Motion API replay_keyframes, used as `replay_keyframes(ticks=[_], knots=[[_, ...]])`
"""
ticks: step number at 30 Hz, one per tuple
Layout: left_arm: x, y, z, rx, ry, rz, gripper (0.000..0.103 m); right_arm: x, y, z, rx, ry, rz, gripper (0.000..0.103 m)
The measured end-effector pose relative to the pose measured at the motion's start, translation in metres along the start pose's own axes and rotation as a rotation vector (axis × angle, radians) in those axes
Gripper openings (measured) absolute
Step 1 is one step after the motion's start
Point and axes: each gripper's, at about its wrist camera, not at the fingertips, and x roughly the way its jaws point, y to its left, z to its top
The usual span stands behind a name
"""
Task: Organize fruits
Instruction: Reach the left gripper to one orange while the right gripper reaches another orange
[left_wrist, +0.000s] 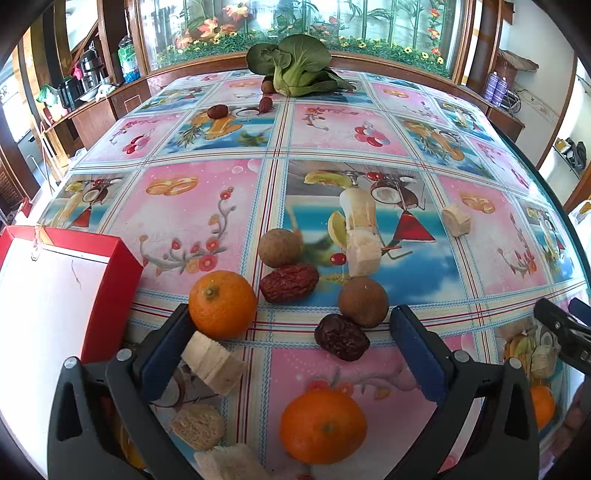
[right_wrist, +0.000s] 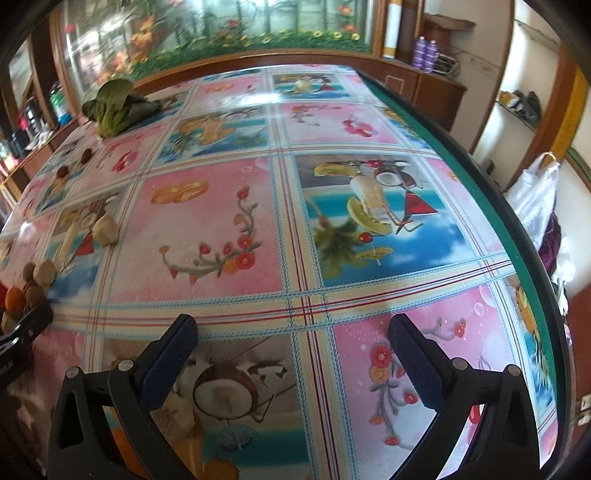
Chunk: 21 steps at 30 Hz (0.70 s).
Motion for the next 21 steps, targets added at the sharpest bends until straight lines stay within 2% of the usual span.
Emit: replay_keyframes(ticks=[1, 2, 3, 4, 5, 7, 8, 10, 13, 16, 21], knots=[[0.0, 0.0, 0.0, 0.0, 0.004, -0.001, 0.103, -0.007, -0.002, -0.002, 0.028, 0.001, 0.021, 0.102], [0.001, -0.001, 0.004, 0.004, 0.044, 0.001, 0.103, -0.019, -0.004, -0.006, 0.065, -0.018, 0.031, 0.102], [0.001, -0.002, 0.01, 0.007, 0.119, -0.009, 0.103, -0.027, -0.004, -0.007, 0.085, -0.04, 0.043, 0.102], [-0.002, -0.003, 0.013, 0.013, 0.149, -0.019, 0.103, -0.041, -0.003, -0.009, 0.093, -0.07, 0.062, 0.102], [-0.009, -0.003, 0.016, 0.016, 0.138, -0.011, 0.103, -0.05, 0.0, -0.009, 0.088, -0.092, 0.072, 0.102], [-0.04, -0.003, 0.023, 0.038, 0.035, 0.032, 0.103, -0.073, 0.01, -0.011, 0.058, -0.125, 0.108, 0.102], [-0.052, -0.003, 0.026, 0.051, 0.004, 0.029, 0.103, -0.079, 0.014, -0.011, 0.044, -0.129, 0.123, 0.102], [-0.078, -0.003, 0.031, 0.1, -0.029, 0.04, 0.103, -0.091, 0.024, -0.011, 0.01, -0.137, 0.139, 0.102], [-0.103, 0.008, 0.028, 0.137, -0.025, 0.021, 0.103, -0.101, 0.037, -0.014, -0.034, -0.126, 0.155, 0.102], [-0.12, 0.035, 0.017, 0.115, -0.021, -0.004, 0.103, -0.105, 0.044, -0.018, -0.054, -0.115, 0.158, 0.102], [-0.136, 0.069, -0.001, 0.082, -0.046, 0.028, 0.103, -0.106, 0.054, -0.028, -0.087, -0.081, 0.166, 0.102]])
